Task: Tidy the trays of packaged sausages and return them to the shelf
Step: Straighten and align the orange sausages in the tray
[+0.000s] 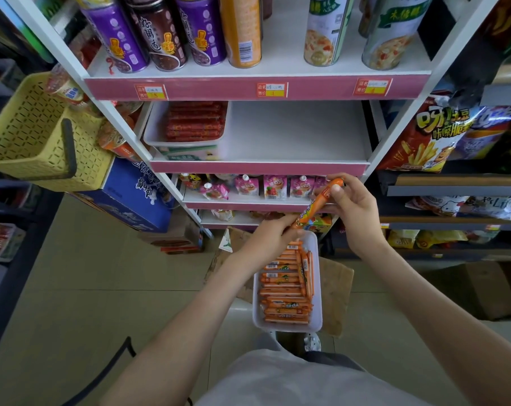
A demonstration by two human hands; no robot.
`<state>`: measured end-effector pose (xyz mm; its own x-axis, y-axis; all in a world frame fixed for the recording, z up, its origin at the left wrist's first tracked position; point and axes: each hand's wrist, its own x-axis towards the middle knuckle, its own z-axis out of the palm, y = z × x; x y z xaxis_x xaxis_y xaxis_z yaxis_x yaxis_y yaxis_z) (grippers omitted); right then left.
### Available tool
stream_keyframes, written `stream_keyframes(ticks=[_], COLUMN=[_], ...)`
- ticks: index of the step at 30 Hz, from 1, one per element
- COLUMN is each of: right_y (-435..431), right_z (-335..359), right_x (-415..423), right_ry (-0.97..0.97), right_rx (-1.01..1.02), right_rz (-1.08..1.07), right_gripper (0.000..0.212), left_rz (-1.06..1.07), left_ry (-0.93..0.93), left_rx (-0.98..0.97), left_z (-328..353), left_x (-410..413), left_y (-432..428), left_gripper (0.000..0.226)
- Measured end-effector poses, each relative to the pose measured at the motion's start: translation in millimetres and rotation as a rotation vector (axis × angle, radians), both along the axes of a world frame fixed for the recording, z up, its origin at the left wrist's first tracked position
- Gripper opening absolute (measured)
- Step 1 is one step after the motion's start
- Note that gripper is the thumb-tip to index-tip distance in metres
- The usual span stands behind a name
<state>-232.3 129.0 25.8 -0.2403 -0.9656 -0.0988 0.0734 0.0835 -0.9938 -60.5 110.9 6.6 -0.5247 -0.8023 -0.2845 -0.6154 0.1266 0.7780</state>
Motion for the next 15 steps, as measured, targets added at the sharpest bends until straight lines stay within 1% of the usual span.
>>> stream_keyframes(ticks=[2,5,7,9,13,15], right_y=[1,2,2,2,-2,-5], right_z=[-9,-21,-32,-44,-87,-113], right_x=[-5,-10,-14,-17,-23,-25], right_ry=[-0.077,-0.208,-0.305,-0.398,-0.566,-0.587], right_rx=[0.044,0.108,0.158,0.214,0.383,0.470], right_rz=[-0.035,-0.062,-0.071,-0.084,-0.127,-0.141], right_gripper=[0.013,0.020,0.025,0.029,0.033,0.033], left_rz=[-0.010,-0.076,-0.129,-0.129,-0.033,0.029], left_ry=[0.001,0.016,0.037,0.043,0.178,0.230], left_rx=[0.042,0.206,0.332,0.375,0.530,0.593], left_z=[-2,-9,-15,-22,-57,-83], left_x=[1,5,6,8,15,18], left_y=[0,1,2,3,7,11], left_gripper=[0.014,0.004,0.017,0.029,0.038,0.045])
